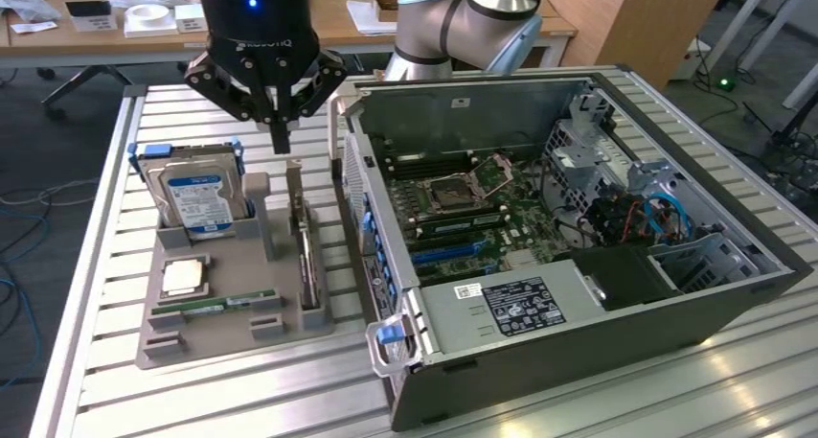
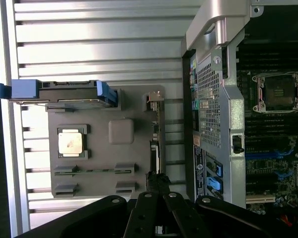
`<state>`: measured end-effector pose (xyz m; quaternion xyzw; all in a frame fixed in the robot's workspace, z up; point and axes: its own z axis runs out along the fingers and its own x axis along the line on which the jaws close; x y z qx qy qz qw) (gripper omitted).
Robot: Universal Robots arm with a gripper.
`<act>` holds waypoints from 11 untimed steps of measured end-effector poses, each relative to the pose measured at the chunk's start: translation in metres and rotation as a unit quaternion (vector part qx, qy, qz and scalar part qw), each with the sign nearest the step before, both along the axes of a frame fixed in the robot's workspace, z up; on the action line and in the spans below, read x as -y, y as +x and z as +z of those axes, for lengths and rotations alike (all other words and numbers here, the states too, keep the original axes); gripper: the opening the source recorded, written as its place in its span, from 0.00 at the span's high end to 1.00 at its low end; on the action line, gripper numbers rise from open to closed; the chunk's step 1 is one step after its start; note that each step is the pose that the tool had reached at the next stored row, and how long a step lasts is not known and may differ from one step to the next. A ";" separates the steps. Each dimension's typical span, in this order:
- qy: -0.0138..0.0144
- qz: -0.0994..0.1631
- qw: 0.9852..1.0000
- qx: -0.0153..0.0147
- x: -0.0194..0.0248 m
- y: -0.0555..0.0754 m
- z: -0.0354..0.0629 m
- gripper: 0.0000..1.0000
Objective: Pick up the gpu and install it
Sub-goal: 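Pick up the gpu and move the gpu toward the slot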
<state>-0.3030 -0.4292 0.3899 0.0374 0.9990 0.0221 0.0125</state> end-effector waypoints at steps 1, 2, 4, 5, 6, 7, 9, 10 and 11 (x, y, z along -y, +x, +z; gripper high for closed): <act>0.000 0.000 1.000 0.000 0.0000 0.000 0.0000 0.89; 0.000 0.000 1.000 0.000 0.0000 0.000 0.0000 0.89; 0.000 0.000 1.000 0.000 0.0000 0.000 0.0000 0.89; 0.000 0.000 1.000 0.000 0.0000 0.000 0.0000 0.89; 0.000 0.000 1.000 0.000 0.0000 0.000 0.0000 0.89; 0.000 0.000 1.000 0.000 0.0000 0.000 0.0000 0.83; 0.000 0.000 1.000 0.000 0.0000 0.000 0.0000 0.77; 0.000 0.000 1.000 0.000 0.0000 0.000 0.0000 0.71; 0.000 0.000 1.000 0.000 0.0000 0.000 0.0000 0.71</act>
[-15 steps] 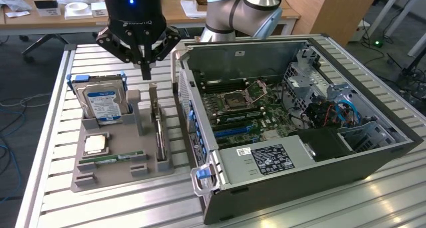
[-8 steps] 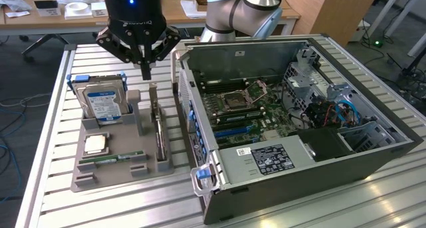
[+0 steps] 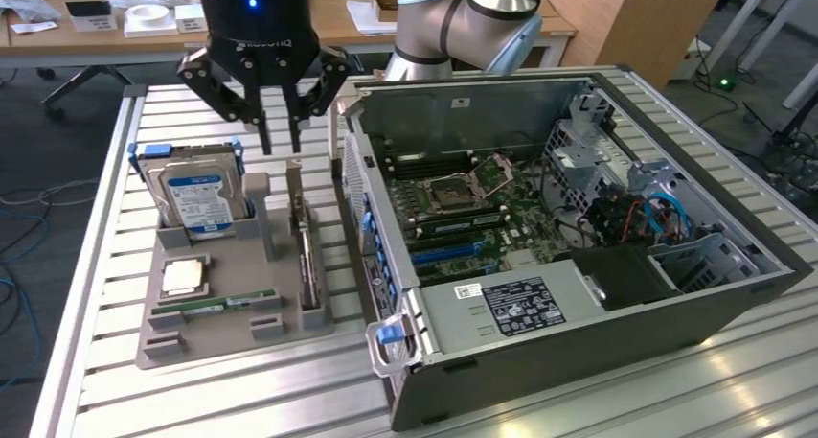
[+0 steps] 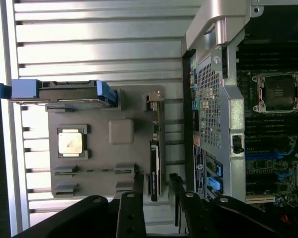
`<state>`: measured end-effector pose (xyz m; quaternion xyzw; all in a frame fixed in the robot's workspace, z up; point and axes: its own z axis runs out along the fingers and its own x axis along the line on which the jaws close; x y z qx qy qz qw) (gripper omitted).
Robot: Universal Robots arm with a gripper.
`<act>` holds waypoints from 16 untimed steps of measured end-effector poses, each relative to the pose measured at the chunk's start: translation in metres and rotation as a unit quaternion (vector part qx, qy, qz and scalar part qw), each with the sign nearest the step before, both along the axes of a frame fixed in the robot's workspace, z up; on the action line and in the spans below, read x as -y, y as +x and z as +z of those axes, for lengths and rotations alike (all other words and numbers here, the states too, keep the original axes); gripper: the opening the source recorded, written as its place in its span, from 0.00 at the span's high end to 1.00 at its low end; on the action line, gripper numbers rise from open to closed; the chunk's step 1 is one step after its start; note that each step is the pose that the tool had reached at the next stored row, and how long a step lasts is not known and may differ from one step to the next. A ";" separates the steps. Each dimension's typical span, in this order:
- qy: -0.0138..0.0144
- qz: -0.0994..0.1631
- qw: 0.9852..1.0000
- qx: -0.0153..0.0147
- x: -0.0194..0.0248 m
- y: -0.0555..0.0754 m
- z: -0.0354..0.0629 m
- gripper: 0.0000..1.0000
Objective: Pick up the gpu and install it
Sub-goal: 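Pick up the gpu and move the gpu toward the slot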
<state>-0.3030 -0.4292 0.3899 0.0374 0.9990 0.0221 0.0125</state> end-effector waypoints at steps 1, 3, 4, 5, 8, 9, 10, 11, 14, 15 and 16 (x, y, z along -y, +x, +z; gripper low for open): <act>0.000 0.000 1.000 0.000 0.0000 0.000 0.0000 0.65; 0.000 0.000 1.000 0.000 0.0000 0.000 0.0000 0.58; 0.000 0.000 1.000 0.000 0.0000 0.000 0.0000 0.58; 0.000 0.000 1.000 0.000 0.0000 0.000 -0.0004 0.58; 0.000 0.000 1.000 0.000 0.0000 0.000 -0.0050 0.58; 0.000 0.000 1.000 0.000 0.0000 0.000 -0.0068 0.58; 0.000 0.000 1.000 0.000 0.0000 0.000 -0.0086 0.58; 0.000 0.000 1.000 0.000 0.0000 0.000 -0.0105 0.58; 0.000 0.000 1.000 0.000 0.0000 0.000 -0.0158 0.58; 0.000 0.000 1.000 0.000 0.0000 0.000 -0.0178 0.58; 0.000 0.000 1.000 0.000 0.0000 0.000 -0.0196 0.58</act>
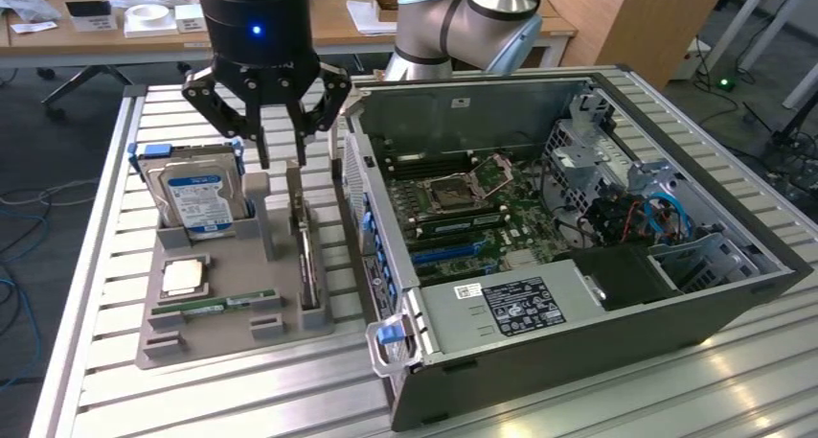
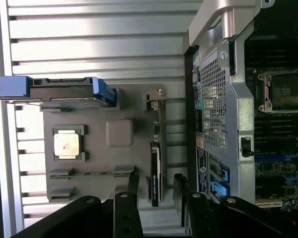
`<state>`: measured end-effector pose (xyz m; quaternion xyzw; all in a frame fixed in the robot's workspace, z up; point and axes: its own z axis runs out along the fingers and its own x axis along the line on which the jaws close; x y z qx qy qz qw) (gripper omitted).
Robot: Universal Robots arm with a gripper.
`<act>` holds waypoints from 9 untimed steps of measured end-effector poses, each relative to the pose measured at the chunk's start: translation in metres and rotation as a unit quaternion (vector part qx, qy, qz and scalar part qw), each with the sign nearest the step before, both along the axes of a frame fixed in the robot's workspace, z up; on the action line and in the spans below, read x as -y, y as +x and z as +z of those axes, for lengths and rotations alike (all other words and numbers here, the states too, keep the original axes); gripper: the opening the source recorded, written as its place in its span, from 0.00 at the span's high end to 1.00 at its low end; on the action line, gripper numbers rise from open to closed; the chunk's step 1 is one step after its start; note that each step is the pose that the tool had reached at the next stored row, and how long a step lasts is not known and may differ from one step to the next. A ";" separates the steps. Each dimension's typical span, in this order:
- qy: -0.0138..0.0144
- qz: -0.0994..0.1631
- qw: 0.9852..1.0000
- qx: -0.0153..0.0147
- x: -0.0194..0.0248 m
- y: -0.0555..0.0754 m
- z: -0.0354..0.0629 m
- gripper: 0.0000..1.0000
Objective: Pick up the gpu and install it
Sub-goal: 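Pick up the gpu and move the gpu toward the slot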
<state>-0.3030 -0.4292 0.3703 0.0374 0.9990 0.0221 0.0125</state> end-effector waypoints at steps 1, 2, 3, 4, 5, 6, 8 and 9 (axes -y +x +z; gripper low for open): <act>0.000 0.000 1.000 0.000 0.0000 0.000 -0.0019 0.58; 0.000 0.000 1.000 0.000 0.0000 0.000 -0.0036 0.58; 0.000 0.000 1.000 0.000 0.0000 0.000 -0.0054 0.58; 0.000 0.000 1.000 0.000 0.0000 0.000 -0.0073 0.58; 0.000 0.000 1.000 0.000 0.0000 0.000 -0.0091 0.58; 0.000 0.000 1.000 0.000 0.0000 0.000 -0.0108 0.58; 0.000 0.000 1.000 0.000 0.0000 0.000 -0.0145 0.58; 0.000 0.000 1.000 0.000 0.0000 0.000 -0.0163 0.58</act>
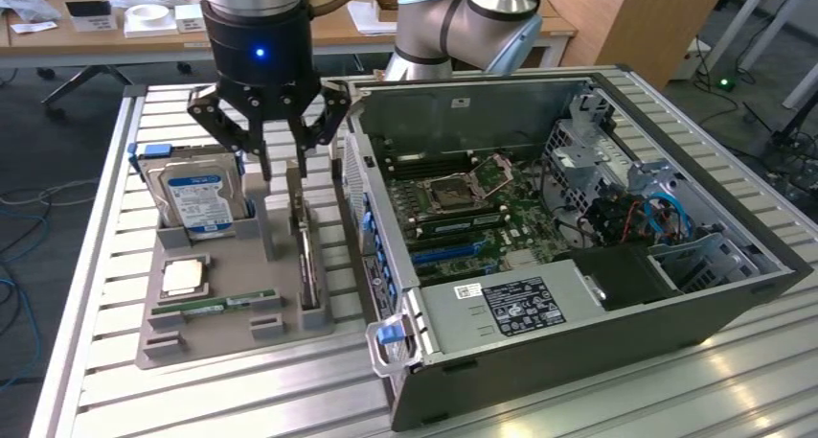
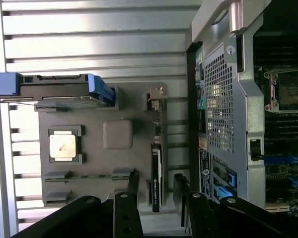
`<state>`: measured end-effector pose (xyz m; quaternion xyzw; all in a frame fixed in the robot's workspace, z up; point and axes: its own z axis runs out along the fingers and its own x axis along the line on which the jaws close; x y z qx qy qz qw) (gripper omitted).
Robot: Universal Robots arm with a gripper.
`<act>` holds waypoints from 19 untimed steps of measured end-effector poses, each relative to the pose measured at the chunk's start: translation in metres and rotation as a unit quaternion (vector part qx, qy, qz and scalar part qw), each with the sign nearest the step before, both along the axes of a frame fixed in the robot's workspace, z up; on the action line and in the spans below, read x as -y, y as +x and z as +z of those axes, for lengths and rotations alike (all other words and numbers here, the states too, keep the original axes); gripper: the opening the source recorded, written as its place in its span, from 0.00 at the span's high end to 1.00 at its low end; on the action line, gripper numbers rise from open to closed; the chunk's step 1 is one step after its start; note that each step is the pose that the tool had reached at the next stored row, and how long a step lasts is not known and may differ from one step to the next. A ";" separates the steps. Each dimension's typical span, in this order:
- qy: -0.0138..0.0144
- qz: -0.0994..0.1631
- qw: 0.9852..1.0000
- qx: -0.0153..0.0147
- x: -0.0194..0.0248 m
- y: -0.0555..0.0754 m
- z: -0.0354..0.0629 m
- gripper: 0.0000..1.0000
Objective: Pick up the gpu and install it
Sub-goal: 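Pick up the gpu and move the gpu toward the slot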
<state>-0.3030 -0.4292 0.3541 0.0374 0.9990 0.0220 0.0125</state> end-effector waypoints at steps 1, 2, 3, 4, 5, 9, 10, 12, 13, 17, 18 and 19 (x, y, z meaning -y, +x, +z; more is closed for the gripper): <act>0.000 0.000 1.000 0.000 0.0000 0.000 -0.0019 0.58; 0.000 0.000 1.000 0.000 0.0000 0.000 -0.0038 0.58; 0.000 0.000 1.000 0.000 0.0000 0.000 -0.0056 0.58; 0.000 0.000 1.000 0.000 0.0000 0.000 -0.0073 0.58; 0.000 0.000 1.000 0.000 0.0000 0.000 -0.0089 0.58; 0.000 0.000 1.000 0.000 0.0000 0.000 -0.0153 0.58; 0.000 0.000 1.000 0.000 0.0000 0.000 -0.0171 0.58; 0.000 0.000 1.000 0.000 0.0000 0.000 -0.0199 0.58; 0.000 0.000 1.000 0.000 0.0000 0.000 -0.0210 0.58; 0.000 0.000 1.000 0.000 0.0000 0.000 -0.0242 0.58; 0.000 0.000 1.000 0.000 0.0000 0.000 -0.0250 0.58; 0.000 0.000 1.000 0.000 0.0000 0.000 -0.0259 0.58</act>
